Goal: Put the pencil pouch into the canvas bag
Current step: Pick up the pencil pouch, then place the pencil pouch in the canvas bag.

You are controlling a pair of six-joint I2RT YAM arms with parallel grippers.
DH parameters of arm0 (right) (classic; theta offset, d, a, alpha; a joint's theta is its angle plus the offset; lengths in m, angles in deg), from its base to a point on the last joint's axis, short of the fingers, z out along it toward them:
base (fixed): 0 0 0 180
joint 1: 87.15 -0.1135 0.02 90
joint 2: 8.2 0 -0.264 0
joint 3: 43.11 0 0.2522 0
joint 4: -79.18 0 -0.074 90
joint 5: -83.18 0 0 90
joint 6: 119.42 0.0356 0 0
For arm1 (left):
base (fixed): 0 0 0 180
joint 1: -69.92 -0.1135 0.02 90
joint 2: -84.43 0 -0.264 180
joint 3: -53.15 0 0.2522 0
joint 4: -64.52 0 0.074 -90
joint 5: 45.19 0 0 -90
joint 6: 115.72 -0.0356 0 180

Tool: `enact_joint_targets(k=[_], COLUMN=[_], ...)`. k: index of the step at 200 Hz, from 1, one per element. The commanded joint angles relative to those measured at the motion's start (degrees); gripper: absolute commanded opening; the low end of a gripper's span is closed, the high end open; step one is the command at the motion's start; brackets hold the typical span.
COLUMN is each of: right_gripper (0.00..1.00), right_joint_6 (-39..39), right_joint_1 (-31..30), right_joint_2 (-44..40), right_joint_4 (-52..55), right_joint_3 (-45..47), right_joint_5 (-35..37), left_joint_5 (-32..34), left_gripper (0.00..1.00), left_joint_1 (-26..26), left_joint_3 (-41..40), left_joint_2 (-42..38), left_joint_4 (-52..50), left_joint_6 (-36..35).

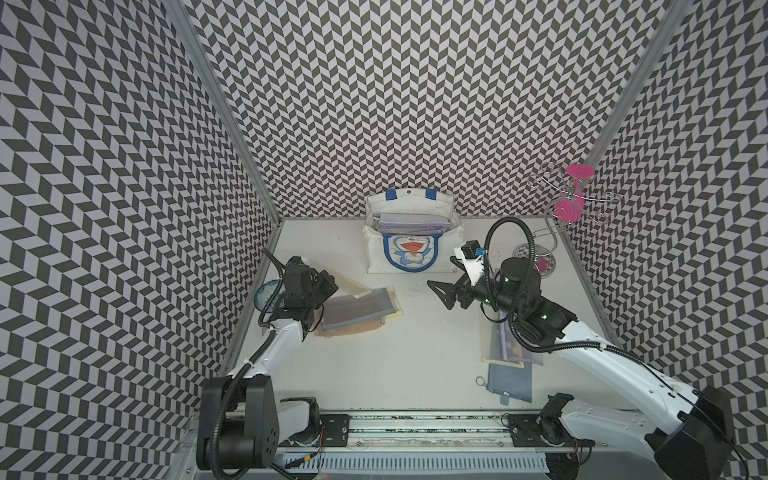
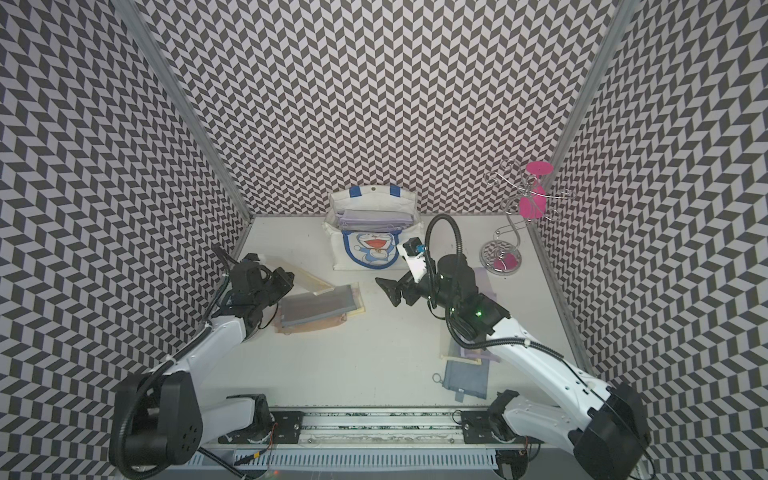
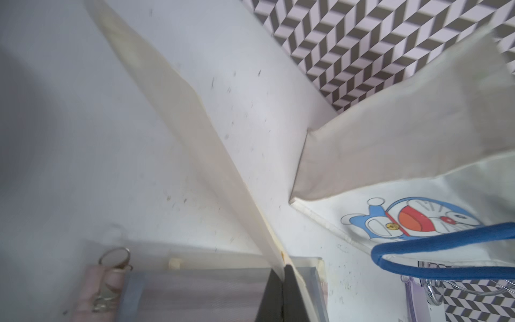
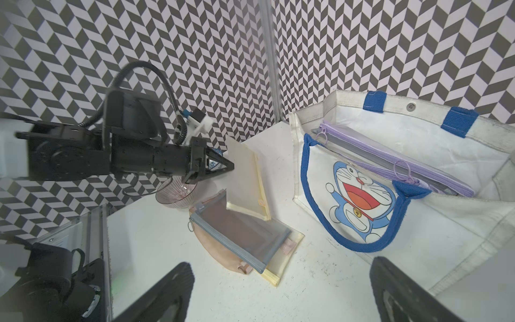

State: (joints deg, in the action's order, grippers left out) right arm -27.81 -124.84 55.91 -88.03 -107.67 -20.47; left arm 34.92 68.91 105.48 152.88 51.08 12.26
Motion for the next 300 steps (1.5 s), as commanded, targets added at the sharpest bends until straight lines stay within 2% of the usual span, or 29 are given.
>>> enact_joint_targets(k=[1,23,49,62,82,118,140,173,215,248,300], right_gripper=[0.99,0.99,0.99,0.99,0.99,0.99,0.99,0.99,0.99,0.99,0.99], right_joint_6=[3.4,5.1,6.6,7.2,7.7,9.3,11.4,12.5,11.8,11.6,11.6], right_joint_1=[0.3,0.4,0.9,1.3,2.6,7.2,10.9,13.4,14.6,15.3,16.2], right_joint_2=[-0.4,-0.2,-0.5,-0.7,-1.5,-5.4,-7.9,-10.6,-12.6,-13.5,-13.8], right_joint_4=[-3.1,-3.1,-3.4,-3.2,-2.2,-0.8,-1.3,-0.7,1.1,1.2,0.8], right_joint_3=[-0.3,-0.6,-0.2,-0.3,-0.7,0.0,1.9,3.5,3.6,4.6,5.3], right_joint_5=[0.9,0.7,2.6,4.2,5.9,7.4,7.7,9.6,10.7,10.8,9.7], left_joint_5=[5.5,6.3,6.1,4.3,-4.1,-4.2,-4.2,-0.1,4.4,8.9,15.2], left_gripper=[0.00,0.00,0.00,0.00,0.00,0.00,0.00,0.00,0.00,0.00,0.00], left_joint_1=[0.5,1.1,3.2,4.6,5.6,13.6,19.1,25.6,29.4,30.5,30.6], left_joint_3=[5.1,9.7,16.4,19.1,22.3,30.2,35.3,43.2,50.9,52.8,52.0], left_joint_2=[-3.9,-6.7,-7.7,-7.3,-5.3,-0.2,5.7,16.8,28.7,31.9,32.5], left_joint_4=[-7.9,-11.2,-13.8,-13.4,-9.2,-3.6,0.0,4.0,7.3,6.3,0.6], left_joint_6=[-8.7,-12.2,-11.3,-8.6,-1.3,4.6,8.1,11.6,17.2,20.5,23.5])
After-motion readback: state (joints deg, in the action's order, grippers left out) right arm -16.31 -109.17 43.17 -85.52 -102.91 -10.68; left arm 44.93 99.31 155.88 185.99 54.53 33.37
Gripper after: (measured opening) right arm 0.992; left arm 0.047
